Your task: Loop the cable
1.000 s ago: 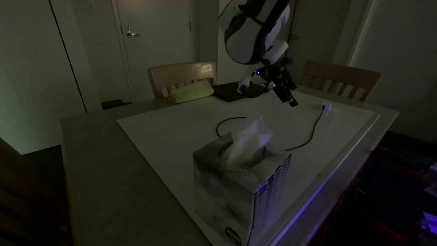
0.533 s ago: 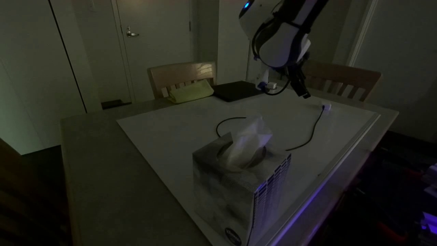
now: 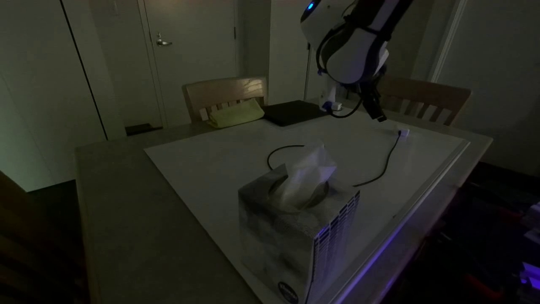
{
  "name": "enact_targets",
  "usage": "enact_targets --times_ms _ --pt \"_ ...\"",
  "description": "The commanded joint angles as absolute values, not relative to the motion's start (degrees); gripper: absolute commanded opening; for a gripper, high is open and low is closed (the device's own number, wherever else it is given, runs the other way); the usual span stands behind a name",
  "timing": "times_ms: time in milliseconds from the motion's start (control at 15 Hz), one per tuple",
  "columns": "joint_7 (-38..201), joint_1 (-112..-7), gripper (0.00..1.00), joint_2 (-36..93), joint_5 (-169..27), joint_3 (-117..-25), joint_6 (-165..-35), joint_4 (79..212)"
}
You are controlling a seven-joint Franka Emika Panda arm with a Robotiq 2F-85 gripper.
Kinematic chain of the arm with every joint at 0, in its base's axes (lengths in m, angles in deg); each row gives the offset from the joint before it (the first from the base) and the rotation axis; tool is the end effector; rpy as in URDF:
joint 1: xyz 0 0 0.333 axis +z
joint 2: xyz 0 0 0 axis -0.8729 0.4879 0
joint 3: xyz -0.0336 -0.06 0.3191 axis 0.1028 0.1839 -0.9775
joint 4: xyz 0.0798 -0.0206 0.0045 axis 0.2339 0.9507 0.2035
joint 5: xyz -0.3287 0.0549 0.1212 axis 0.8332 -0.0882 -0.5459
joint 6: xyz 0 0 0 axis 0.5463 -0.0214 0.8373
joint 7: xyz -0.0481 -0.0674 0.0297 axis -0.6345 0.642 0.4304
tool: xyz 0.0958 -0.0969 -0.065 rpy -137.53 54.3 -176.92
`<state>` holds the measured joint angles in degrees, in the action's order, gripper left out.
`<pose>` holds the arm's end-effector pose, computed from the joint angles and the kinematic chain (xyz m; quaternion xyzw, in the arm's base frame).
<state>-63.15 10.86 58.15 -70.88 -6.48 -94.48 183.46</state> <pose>0.4685 -0.0184 0.2161 0.2803 -0.8674 0.3304 0.2448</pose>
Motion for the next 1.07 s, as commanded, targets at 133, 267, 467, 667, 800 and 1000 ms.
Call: enact_targets --times_ms 133,267,467,667,800,1000 --pt "-60.8 7.1 1.0 53.7 -63.1 -7.3 -98.8 185.0" --pt "-57.5 5.2 1.0 51.6 -59.4 -6.5 -107.4 188.1" --pt "-52.5 1.6 1.0 50.4 -55.9 -5.1 -120.9 192.4" --pt "-43.4 -4.7 1.0 47.8 -57.6 -5.4 -133.2 196.1" --pt "-44.0 -2.3 1.0 53.0 -61.4 -4.9 -130.9 194.6" --pt "-41.8 -4.0 1.0 50.9 -61.6 -5.0 -132.3 195.3"
